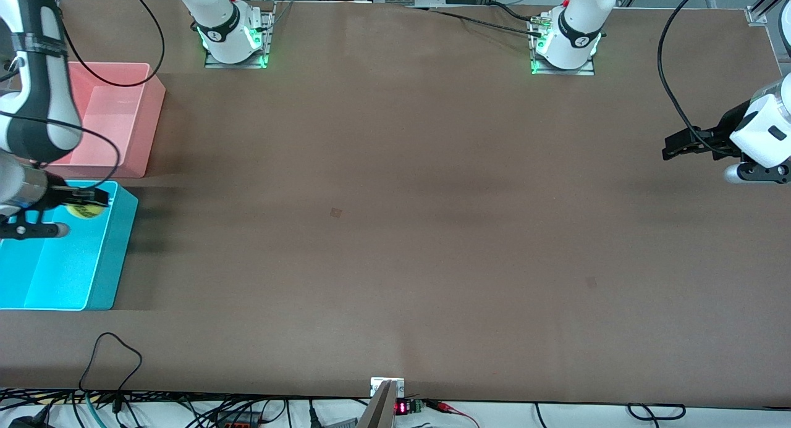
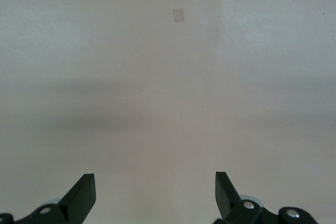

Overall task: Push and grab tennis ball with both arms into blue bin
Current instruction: 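Lower the held tennis ball into the blue bin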

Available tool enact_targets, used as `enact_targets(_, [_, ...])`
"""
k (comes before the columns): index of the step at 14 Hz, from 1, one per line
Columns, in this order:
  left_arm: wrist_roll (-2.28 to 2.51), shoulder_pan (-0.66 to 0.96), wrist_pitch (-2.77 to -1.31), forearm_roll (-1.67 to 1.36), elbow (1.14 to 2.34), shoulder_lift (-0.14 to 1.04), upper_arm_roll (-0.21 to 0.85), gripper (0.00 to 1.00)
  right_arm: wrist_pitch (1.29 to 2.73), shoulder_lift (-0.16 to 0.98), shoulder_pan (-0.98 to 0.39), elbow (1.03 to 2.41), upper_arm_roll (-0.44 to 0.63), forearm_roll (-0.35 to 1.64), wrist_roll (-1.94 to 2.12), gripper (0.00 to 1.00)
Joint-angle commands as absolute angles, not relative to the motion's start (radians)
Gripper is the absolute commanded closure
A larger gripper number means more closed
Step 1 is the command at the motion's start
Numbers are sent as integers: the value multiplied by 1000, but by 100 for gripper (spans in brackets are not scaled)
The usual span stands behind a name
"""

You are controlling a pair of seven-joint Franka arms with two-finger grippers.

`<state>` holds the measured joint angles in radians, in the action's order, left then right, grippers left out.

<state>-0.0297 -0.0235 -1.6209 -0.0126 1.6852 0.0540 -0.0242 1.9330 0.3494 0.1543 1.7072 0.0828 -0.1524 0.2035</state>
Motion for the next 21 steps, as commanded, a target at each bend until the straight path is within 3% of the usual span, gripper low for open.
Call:
enact_targets(1, [-34,-21,-1606,-14,1684,48,-26,0,1953,356,218,1718,64,-221,218,100])
enact_targets(5, [-32,-21,-1606,-14,1684,46,-25,0,2058,443,294,1717,64,-242,267,100])
enact_targets(18, [-32,-20,-1594,-14,1683,46,-20,0,2167,620,380,1704,64,-255,301,100])
enact_targets(21, [-31,-20,-1594,-14,1683,46,-20,0,2178,637,382,1703,64,-255,299,93])
